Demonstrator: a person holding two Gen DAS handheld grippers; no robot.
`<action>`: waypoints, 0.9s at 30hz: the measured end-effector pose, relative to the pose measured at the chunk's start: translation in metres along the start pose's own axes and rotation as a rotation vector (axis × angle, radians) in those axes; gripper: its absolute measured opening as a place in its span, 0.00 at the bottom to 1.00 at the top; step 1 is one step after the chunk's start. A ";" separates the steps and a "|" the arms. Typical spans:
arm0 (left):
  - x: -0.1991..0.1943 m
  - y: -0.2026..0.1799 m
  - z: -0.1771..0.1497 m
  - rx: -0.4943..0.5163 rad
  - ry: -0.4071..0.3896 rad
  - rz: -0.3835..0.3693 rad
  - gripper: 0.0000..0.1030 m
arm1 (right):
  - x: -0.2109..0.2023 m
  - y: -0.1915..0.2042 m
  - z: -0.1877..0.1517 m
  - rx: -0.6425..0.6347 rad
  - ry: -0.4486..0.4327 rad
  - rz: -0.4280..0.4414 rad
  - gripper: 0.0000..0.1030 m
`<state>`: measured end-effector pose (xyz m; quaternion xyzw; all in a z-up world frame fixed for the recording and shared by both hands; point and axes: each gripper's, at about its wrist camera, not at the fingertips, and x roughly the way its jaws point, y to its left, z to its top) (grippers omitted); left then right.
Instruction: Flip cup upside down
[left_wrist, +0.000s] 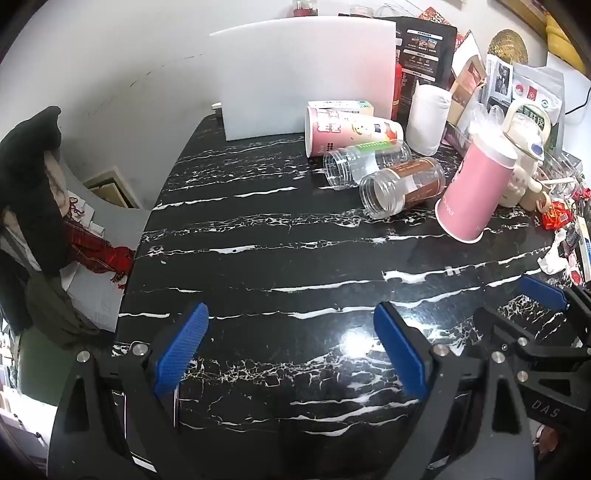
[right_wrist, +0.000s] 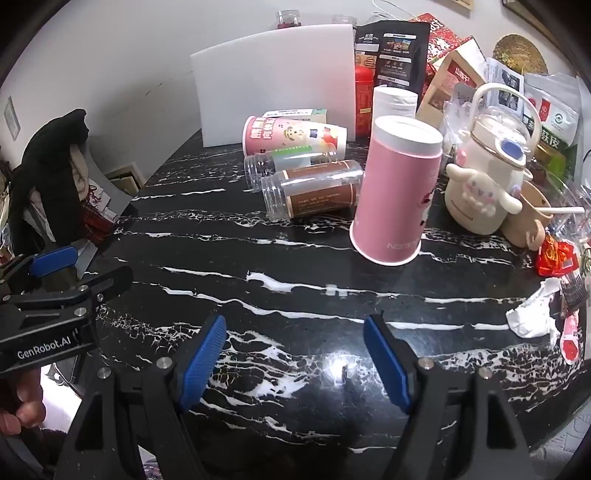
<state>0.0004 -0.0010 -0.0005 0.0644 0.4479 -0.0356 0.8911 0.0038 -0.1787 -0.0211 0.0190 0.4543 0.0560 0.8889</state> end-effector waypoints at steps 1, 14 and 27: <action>0.000 0.000 0.000 0.001 0.001 -0.003 0.88 | 0.000 0.000 0.000 -0.003 0.003 -0.005 0.75; 0.000 -0.001 0.001 0.017 -0.004 -0.025 0.88 | 0.000 0.005 0.005 -0.002 -0.007 -0.004 0.75; -0.010 0.004 0.001 0.009 -0.009 -0.019 0.88 | -0.006 0.006 0.005 -0.016 -0.020 0.004 0.75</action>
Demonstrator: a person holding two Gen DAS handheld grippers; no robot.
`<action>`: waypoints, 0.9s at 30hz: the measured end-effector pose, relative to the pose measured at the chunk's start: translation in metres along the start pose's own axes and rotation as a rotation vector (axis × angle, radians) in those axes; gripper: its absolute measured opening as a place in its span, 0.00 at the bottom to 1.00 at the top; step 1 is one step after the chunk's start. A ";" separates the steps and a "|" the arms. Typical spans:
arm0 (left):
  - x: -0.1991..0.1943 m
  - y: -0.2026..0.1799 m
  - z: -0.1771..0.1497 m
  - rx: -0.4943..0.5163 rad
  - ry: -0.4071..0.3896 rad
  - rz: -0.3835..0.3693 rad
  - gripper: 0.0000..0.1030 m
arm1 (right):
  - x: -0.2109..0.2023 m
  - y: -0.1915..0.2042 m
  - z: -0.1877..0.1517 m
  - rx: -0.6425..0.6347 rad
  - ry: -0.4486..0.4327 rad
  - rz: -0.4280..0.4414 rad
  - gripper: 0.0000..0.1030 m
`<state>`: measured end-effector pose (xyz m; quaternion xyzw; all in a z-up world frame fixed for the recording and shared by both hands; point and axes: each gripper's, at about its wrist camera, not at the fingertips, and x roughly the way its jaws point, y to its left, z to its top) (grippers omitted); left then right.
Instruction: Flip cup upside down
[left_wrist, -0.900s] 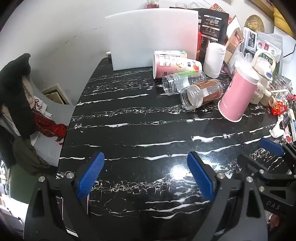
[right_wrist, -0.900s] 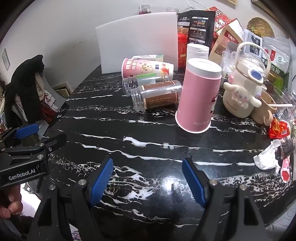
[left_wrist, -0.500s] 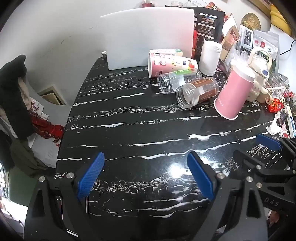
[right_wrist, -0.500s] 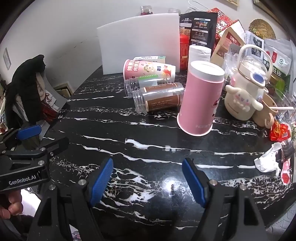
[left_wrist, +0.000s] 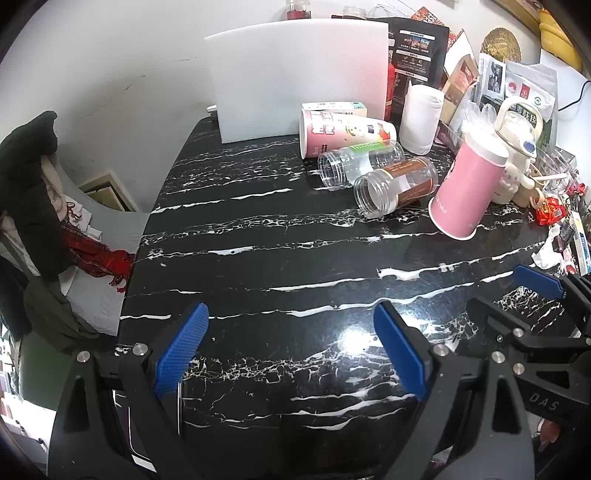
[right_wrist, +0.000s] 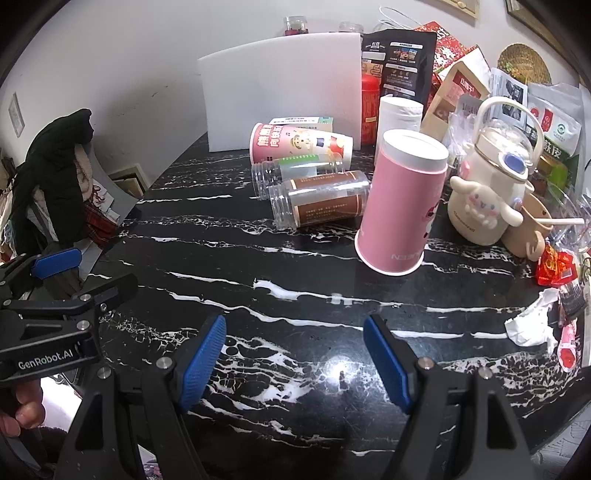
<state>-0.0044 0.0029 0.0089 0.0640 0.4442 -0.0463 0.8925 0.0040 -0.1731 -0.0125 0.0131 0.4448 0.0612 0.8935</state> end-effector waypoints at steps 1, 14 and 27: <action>0.000 0.000 0.000 0.000 -0.001 -0.001 0.88 | 0.000 0.000 0.000 -0.002 0.000 0.001 0.75; -0.008 -0.001 -0.002 0.012 -0.002 0.001 0.88 | -0.005 0.005 -0.001 -0.014 -0.001 0.002 0.75; -0.007 -0.006 -0.002 0.021 0.002 0.007 0.88 | -0.006 0.004 -0.002 -0.012 -0.002 0.002 0.75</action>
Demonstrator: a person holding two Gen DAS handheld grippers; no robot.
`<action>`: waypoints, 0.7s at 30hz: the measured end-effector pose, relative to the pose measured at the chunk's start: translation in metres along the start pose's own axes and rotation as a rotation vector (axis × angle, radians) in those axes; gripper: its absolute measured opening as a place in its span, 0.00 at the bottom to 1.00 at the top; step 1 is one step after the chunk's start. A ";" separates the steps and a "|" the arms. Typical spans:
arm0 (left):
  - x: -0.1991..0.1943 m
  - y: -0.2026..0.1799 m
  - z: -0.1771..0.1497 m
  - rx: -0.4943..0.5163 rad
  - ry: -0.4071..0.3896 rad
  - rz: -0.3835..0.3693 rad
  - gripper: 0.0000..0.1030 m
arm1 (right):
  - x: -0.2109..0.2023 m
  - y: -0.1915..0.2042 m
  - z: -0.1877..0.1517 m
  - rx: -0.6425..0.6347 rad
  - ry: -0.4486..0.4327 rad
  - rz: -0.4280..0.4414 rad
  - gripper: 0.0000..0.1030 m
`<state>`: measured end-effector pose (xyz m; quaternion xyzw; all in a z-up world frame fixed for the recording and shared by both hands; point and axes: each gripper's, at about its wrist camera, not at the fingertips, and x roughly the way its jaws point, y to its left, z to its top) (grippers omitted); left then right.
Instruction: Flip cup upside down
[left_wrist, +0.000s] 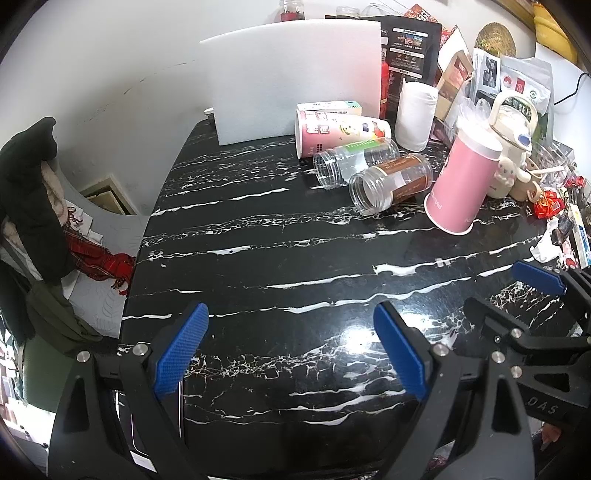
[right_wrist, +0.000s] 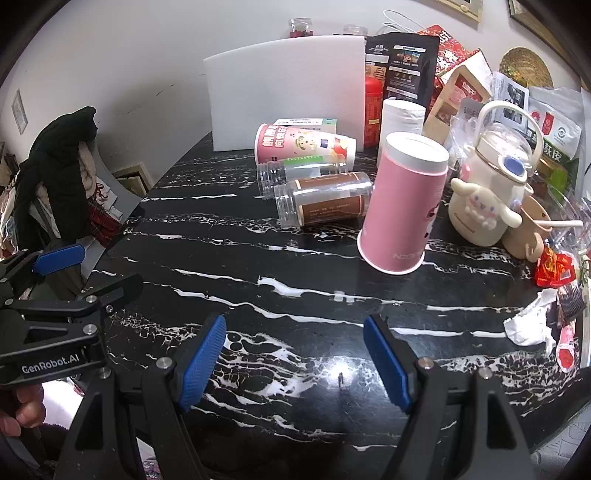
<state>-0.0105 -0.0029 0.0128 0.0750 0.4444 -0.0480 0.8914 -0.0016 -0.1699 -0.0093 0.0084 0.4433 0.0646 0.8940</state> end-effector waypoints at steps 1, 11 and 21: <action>0.000 -0.001 0.000 0.001 0.001 0.001 0.88 | 0.000 -0.001 0.000 0.000 -0.001 -0.001 0.75; 0.007 -0.009 0.005 0.019 0.011 -0.003 0.88 | 0.000 -0.015 -0.001 0.031 -0.006 -0.011 0.75; 0.017 -0.022 0.015 0.042 0.015 -0.009 0.88 | 0.000 -0.030 0.006 0.061 -0.027 -0.033 0.75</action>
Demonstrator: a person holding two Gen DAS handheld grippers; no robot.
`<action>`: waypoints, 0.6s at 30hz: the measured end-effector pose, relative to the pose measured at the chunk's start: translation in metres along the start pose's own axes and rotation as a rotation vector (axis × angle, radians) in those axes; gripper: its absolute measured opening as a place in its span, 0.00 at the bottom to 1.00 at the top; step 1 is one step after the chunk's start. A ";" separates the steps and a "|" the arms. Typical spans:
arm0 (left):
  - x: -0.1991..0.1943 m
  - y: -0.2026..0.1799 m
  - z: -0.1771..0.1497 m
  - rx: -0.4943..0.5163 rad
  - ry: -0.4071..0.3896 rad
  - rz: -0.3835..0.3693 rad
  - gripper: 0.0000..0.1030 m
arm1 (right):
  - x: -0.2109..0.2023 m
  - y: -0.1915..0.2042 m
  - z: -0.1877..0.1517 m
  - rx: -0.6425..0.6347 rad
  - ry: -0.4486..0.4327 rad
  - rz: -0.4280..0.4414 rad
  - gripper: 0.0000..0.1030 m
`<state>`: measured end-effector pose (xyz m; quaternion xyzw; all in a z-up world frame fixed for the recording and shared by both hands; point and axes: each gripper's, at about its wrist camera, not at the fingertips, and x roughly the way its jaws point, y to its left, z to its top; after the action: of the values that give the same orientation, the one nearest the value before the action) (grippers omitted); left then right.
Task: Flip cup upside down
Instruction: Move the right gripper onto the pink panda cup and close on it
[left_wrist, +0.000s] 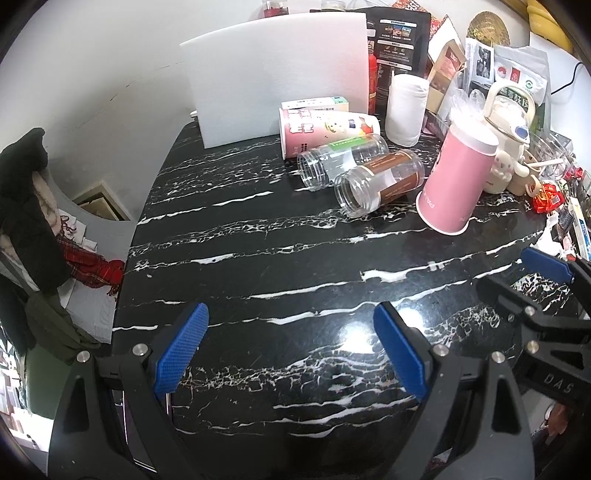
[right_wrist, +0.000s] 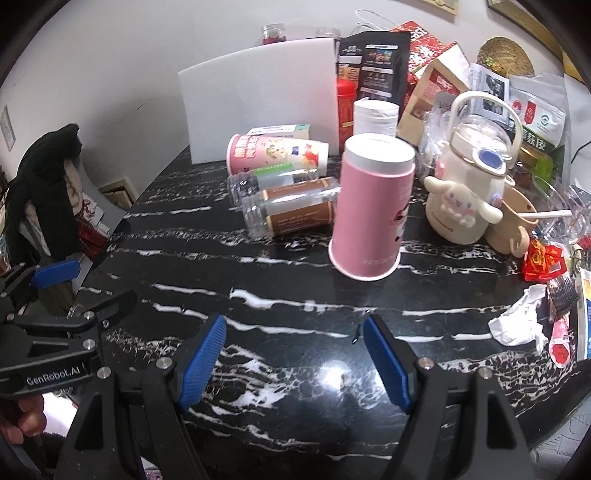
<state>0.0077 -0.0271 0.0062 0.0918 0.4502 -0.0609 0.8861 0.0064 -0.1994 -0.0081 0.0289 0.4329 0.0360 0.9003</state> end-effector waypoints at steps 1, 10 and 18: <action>0.002 -0.002 0.003 0.002 0.001 -0.002 0.88 | 0.000 -0.003 0.002 0.009 -0.006 -0.004 0.75; 0.018 -0.026 0.035 0.027 0.000 -0.024 0.88 | 0.006 -0.031 0.029 0.068 -0.060 -0.062 0.75; 0.037 -0.052 0.069 0.066 -0.004 -0.037 0.88 | 0.027 -0.054 0.061 0.082 -0.079 -0.087 0.77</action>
<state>0.0740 -0.0937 0.0110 0.1125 0.4479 -0.0921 0.8822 0.0726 -0.2520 0.0047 0.0485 0.3992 -0.0224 0.9153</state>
